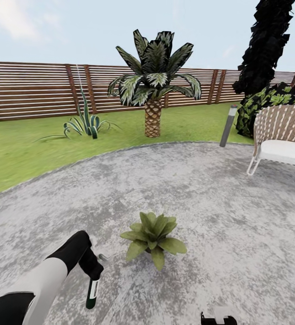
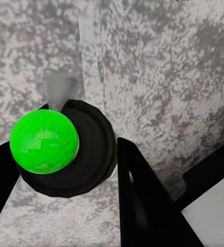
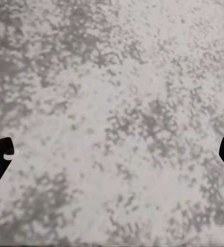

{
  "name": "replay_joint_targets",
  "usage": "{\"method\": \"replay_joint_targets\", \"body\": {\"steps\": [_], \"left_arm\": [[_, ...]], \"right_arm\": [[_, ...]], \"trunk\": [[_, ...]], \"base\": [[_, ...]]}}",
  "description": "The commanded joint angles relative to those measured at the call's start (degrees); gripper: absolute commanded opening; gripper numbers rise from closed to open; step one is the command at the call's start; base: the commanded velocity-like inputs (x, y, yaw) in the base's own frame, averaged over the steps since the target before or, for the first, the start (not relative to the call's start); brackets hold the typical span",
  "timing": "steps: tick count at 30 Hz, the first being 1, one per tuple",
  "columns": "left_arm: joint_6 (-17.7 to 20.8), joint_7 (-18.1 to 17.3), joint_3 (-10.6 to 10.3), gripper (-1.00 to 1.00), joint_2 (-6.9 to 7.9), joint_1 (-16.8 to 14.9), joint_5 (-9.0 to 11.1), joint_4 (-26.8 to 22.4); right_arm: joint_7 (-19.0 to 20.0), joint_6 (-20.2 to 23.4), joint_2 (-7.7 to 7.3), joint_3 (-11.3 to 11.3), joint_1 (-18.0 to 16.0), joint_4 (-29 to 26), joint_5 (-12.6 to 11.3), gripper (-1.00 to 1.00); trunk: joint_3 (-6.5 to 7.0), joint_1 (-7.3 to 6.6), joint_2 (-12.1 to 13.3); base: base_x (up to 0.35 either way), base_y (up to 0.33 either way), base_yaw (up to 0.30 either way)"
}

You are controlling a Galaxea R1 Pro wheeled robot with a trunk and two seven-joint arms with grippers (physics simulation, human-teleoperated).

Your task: Pick up the pesticide atomizer in the garden and spray insectifuge to fully cover both potted plants in the garden.

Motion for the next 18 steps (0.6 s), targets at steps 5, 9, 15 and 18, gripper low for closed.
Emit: {"method": "replay_joint_targets", "body": {"steps": [5,9,15,18], "left_arm": [[0.5,-0.5,0.1,-1.0,-0.03,-0.1,-0.2,-0.1],[0.5,-0.5,0.1,-1.0,-0.18,-0.4,-0.2,-0.2],[0.8,-0.5,0.1,-1.0,-2.0,-1.8,-0.3,-0.2],[5.2,-2.1,-0.3,-1.0,-2.88,-5.0,-0.3,0.0]], "right_arm": [[-0.1,-0.2,0.0,0.5,0.0,0.0,-0.5,1.0],[-0.1,-0.2,0.0,0.5,0.0,0.0,-0.5,1.0],[-0.1,-0.2,0.0,0.5,0.0,0.0,-0.5,1.0],[-0.2,-0.2,0.0,0.5,0.0,0.0,-0.5,1.0]], "trunk": [[-0.05,-0.01,0.0],[-0.05,-0.01,0.0],[-0.05,-0.01,0.0],[-0.05,-0.01,0.0]], "base": [[-0.148,0.07,-0.265],[-0.17,0.102,-0.265],[-0.007,0.004,-0.265],[0.0,0.0,-0.265]]}}
